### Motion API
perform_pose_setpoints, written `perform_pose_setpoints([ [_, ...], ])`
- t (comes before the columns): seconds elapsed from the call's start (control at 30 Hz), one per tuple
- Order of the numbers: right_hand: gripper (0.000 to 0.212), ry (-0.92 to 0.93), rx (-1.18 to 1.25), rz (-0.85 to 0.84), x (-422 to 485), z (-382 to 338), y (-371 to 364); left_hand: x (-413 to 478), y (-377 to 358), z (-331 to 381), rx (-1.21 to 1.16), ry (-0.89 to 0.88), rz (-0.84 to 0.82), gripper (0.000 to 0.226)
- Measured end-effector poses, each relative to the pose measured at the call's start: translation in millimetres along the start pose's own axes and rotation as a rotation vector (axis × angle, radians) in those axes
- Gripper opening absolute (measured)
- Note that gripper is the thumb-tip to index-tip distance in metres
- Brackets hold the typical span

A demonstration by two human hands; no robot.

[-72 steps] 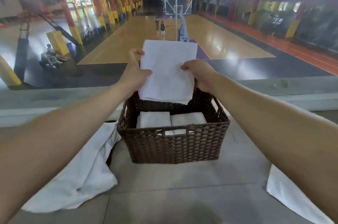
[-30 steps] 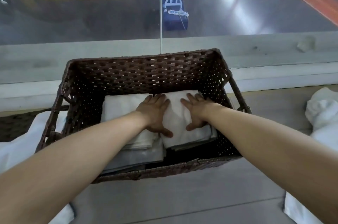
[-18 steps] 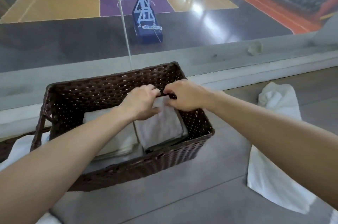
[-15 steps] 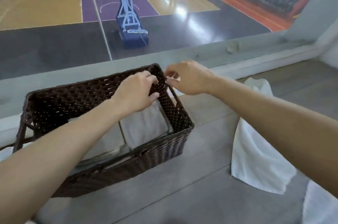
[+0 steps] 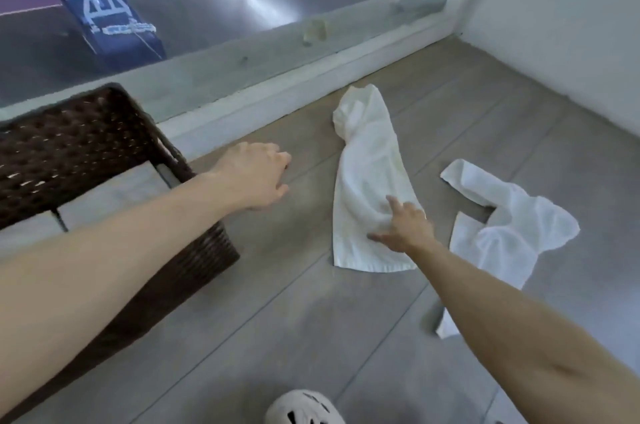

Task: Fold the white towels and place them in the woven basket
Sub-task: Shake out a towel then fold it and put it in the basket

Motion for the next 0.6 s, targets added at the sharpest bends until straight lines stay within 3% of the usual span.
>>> perform_pose_setpoints([
  [0.07,0.073,0.044,-0.059,-0.077,-7,13,-32,-7,-11,6,0.038,-0.039,-0.044,0.046],
  [0.13,0.037,0.131,-0.095,-0.011,-6,2,-27,-19,-12,5,0.047,-0.067,-0.064,0.045],
  [0.23,0.018,0.275,-0.059,0.008,-13,-53,-3,-48,8,-2,0.023,-0.073,0.018,0.042],
  [0.4,0.018,0.456,0.11,0.039,-72,-165,48,-118,59,-21,-0.038,0.033,0.205,0.033],
  [0.5,0.019,0.529,0.174,0.068,-116,-210,101,-164,80,-24,0.023,0.109,0.177,0.036],
  [0.6,0.054,0.596,0.27,0.105,-167,-237,173,-212,111,-24,0.093,0.192,0.117,0.049],
])
Point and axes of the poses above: each hand's wrist, its own x-axis towards the middle knuckle, its own y-axis out of the back of the hand, z = x × y, the point moved 9 cm from there along x, towards the middle knuckle, and after that the axes turned 10 degrees about z, right-handed, at the moved point
